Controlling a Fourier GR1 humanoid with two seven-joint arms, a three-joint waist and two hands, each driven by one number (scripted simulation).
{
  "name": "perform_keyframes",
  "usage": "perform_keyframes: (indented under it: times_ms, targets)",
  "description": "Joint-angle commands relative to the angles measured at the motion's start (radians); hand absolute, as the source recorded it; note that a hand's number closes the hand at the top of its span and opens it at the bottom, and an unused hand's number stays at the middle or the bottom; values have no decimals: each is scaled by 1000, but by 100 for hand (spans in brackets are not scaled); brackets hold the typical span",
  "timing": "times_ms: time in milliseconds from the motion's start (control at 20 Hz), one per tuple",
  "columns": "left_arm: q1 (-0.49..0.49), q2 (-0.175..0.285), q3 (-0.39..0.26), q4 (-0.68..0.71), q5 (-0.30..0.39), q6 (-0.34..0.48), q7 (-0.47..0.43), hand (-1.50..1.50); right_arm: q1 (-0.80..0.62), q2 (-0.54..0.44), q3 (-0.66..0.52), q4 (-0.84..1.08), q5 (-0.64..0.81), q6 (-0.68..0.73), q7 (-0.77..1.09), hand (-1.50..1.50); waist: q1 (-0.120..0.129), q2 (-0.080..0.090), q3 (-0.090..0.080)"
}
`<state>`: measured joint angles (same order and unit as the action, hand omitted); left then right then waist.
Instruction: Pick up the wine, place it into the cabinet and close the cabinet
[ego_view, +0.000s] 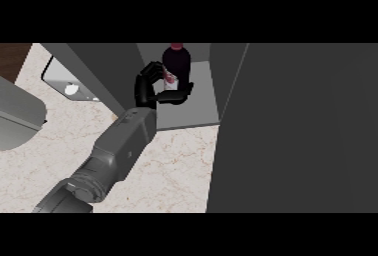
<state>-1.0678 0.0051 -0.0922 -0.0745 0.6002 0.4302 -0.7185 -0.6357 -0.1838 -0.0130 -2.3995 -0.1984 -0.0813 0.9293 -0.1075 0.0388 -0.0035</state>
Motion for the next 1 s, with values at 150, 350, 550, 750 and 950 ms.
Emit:
perform_keyframes:
  times_ms: [150, 350, 550, 750, 950]
  targets:
    - [79, -5, 29, -1, 41, -105, -8, 150, 6, 19, 20, -18, -25, 2, -9, -150, -19, 1, 0]
    - [112, -5, 28, -17, 60, -134, -51, 150, 5, 7, -3, -37, -74, 14, 19, -150, -45, -1, 0]
    - [127, -5, 25, -17, 81, -160, -29, 150, 17, 13, 0, -41, -77, 16, 23, -150, -52, -5, 0]
    - [181, -5, 8, -2, 85, -169, -51, 150, 39, 27, 4, -45, -47, 9, 2, -150, -62, -3, -1]
    - [191, -5, -22, -9, 86, -136, -53, 150, 4, 37, 11, 21, -45, 21, -34, -150, -63, 0, -2]
